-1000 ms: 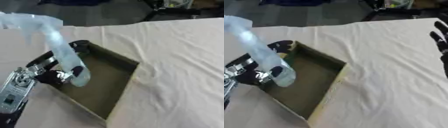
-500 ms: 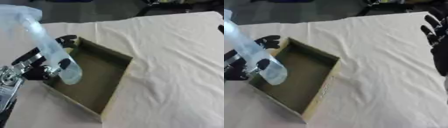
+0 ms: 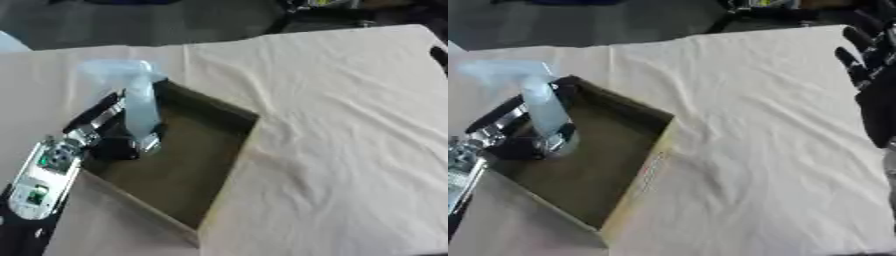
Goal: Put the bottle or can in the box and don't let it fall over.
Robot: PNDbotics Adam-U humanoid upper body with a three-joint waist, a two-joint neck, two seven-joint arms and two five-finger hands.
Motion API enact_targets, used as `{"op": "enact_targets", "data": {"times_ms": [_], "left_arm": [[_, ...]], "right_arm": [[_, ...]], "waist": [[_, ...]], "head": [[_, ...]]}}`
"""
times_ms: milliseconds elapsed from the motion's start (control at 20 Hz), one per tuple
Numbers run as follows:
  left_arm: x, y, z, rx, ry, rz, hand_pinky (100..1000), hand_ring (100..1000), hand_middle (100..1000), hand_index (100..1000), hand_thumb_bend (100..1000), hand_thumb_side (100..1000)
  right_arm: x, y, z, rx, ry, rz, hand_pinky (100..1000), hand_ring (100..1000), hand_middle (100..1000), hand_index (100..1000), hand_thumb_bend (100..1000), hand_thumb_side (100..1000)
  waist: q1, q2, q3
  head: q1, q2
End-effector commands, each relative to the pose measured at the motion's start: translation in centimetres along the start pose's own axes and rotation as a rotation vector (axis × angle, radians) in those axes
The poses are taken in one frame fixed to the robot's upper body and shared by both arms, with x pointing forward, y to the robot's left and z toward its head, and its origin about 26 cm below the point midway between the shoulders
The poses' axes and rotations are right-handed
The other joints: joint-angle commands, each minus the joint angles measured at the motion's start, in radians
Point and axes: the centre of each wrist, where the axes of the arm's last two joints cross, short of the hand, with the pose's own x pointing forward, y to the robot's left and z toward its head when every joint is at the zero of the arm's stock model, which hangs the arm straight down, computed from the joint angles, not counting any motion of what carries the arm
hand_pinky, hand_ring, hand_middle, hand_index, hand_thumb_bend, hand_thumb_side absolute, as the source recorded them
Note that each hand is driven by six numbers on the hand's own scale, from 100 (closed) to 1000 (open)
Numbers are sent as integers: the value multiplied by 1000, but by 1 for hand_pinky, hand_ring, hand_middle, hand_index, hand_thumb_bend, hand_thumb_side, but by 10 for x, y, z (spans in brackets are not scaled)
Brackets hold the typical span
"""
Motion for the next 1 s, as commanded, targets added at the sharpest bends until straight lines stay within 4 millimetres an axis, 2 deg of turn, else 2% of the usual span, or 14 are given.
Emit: {"op": "enact_targets", "data": {"times_ms": [50, 100, 150, 200, 250, 350, 400, 550, 600, 650, 700, 800, 850, 1000], "left_arm": [[-2, 6, -1, -11, 8, -8, 1000, 1000, 1000, 921, 100, 655], [-4, 6, 1, -9, 18, 4, 1000, 1000, 1000, 926, 100, 748], [-7, 5, 2, -9, 29, 13, 1000, 1000, 1000, 925, 266, 878], [-8, 5, 3, -7, 41, 18, 1000, 1000, 1000, 921, 362, 949], [-9, 6, 3, 3, 54, 14, 1000, 1000, 1000, 922, 412, 993], [-9, 8, 4, 28, 76, -3, 1000, 1000, 1000, 922, 445, 1000], [-8, 8, 4, 38, 85, -16, 1000, 1000, 1000, 922, 396, 1000], [-7, 5, 4, 44, 91, -49, 1000, 1000, 1000, 927, 184, 886], [-7, 5, 4, 41, 91, -55, 1000, 1000, 1000, 928, 154, 875], [-7, 4, 4, 39, 93, -58, 1000, 1000, 1000, 930, 100, 799], [-6, 3, 4, 35, 94, -60, 1000, 1000, 1000, 931, 100, 749], [-6, 2, 4, 25, 93, -63, 1000, 1000, 1000, 930, 100, 586], [-5, 3, 5, 22, 93, -65, 1000, 1000, 1000, 928, 100, 554], [-2, 8, 10, 39, 83, -80, 1000, 1000, 1000, 928, 100, 565]], "right_arm": [[10, 3, -3, 21, -27, 2, 1000, 1000, 885, 1000, 100, 537], [10, 3, -3, 21, -26, 2, 1000, 1000, 885, 1000, 100, 537], [10, 3, -3, 21, -27, 3, 1000, 1000, 884, 1000, 100, 535], [10, 3, -3, 22, -27, 4, 1000, 1000, 884, 1000, 100, 537], [10, 3, -2, 22, -25, 5, 1000, 1000, 884, 1000, 100, 538], [9, 3, -2, 21, -23, 5, 1000, 1000, 884, 1000, 100, 537], [10, 3, -2, 20, -24, 5, 1000, 1000, 883, 1000, 100, 538], [10, 3, -2, 19, -24, 6, 1000, 1000, 883, 1000, 100, 540], [10, 3, -2, 19, -23, 6, 1000, 1000, 883, 1000, 100, 540], [10, 3, -3, 19, -23, 5, 1000, 1000, 883, 1000, 100, 541], [11, 3, -3, 18, -24, 4, 1000, 1000, 883, 1000, 100, 541], [11, 3, -3, 16, -25, 2, 1000, 1000, 882, 1000, 100, 543], [11, 3, -3, 16, -25, 3, 1000, 1000, 882, 1000, 100, 545], [12, 3, -4, 16, -20, 3, 1000, 1000, 882, 1000, 100, 548]], "waist": [[-2, -25, 0], [-2, -26, 0], [-1, -26, 0], [0, -25, 0], [0, -26, 0], [1, -28, 1], [2, -28, 1], [4, -29, 3], [6, -29, 3], [7, -30, 3], [8, -31, 3], [11, -33, 3], [12, -33, 4], [19, -36, 8]], "head": [[-2, -1], [-2, 1], [-1, 2], [0, 4], [1, 10], [4, 17], [8, 21], [20, 34], [23, 35], [28, 34], [30, 33], [35, 29], [36, 26], [35, 24]]}}
